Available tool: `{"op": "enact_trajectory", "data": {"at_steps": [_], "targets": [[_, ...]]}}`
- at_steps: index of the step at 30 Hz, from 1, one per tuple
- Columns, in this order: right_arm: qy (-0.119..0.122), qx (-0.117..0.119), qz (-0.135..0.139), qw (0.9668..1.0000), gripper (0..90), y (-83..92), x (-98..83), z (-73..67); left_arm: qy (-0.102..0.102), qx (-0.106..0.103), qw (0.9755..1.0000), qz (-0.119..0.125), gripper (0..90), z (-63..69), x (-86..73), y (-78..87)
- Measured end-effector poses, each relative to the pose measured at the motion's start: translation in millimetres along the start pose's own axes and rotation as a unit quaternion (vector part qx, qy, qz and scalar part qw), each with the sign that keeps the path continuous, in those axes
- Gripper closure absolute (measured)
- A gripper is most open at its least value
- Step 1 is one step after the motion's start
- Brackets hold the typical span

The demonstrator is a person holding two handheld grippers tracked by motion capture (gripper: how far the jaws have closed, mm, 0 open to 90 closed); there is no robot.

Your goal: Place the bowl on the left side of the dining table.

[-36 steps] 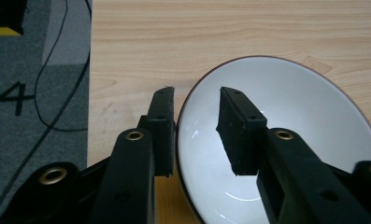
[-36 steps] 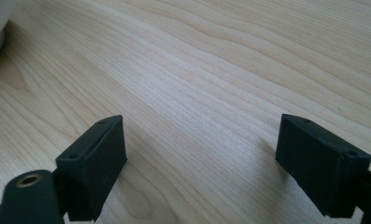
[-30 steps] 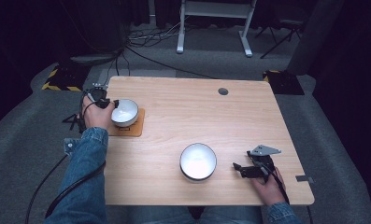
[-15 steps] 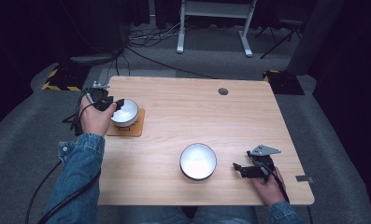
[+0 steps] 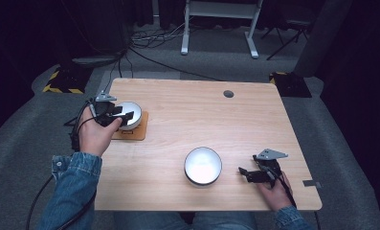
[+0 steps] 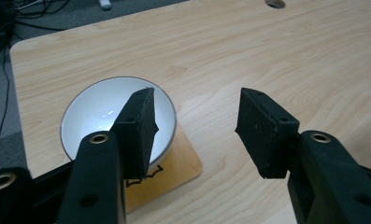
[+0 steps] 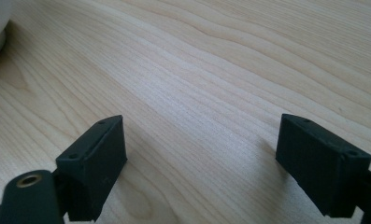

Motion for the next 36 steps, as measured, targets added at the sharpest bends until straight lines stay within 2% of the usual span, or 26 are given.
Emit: {"op": "enact_trajectory", "data": {"at_steps": [8,13,16,17,20,21,24,29,36], "targets": [[0.0,0.0,0.0,1.0,16.1,0.0,0.0,0.0,-0.036,-0.008,0.9992,-0.015,46.9,18.4,-12.2,7.2],[0.0,0.0,0.0,1.0,16.1,0.0,0.0,0.0,-0.045,-0.026,0.9986,-0.008,46.5,29.9,-23.2,12.6],[0.0,0.0,0.0,1.0,16.1,0.0,0.0,0.0,-0.049,-0.028,0.9984,-0.005,46.4,32.3,-27.4,13.9],[0.0,0.0,0.0,1.0,16.1,0.0,0.0,0.0,-0.056,-0.031,0.9979,-0.01,46.3,35.5,-31.6,14.4],[0.0,0.0,0.0,1.0,16.1,0.0,0.0,-0.1,-0.063,-0.034,0.9974,-0.013,46.1,39.2,-35.3,14.4],[0.0,0.0,0.0,1.0,16.1,0.0,0.0,0.0,-0.071,-0.037,0.9967,-0.014,46.0,42.8,-38.8,14.3],[0.0,0.0,0.0,1.0,16.1,0.0,0.0,0.0,-0.078,-0.039,0.996,-0.015,45.8,45.9,-42.2,14.9],[0.0,0.0,0.0,1.0,16.1,0.0,0.0,0.0,-0.08,-0.043,0.9957,-0.016,45.2,53.6,-54.2,15.0],[0.0,0.0,0.0,1.0,16.1,0.0,0.0,0.0,-0.072,-0.067,0.9951,-0.006,45.2,62.4,-73.0,15.0]]}}
Point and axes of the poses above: each handheld gripper's, and its own axes: y roughly backward along the jaws, x roughly out of its top, z roughly to its right, the point moved 2 cm from there along -y, roughly forward along the jaws, and after that the axes turned 10 degrees about -z, right-handed, at the moved point
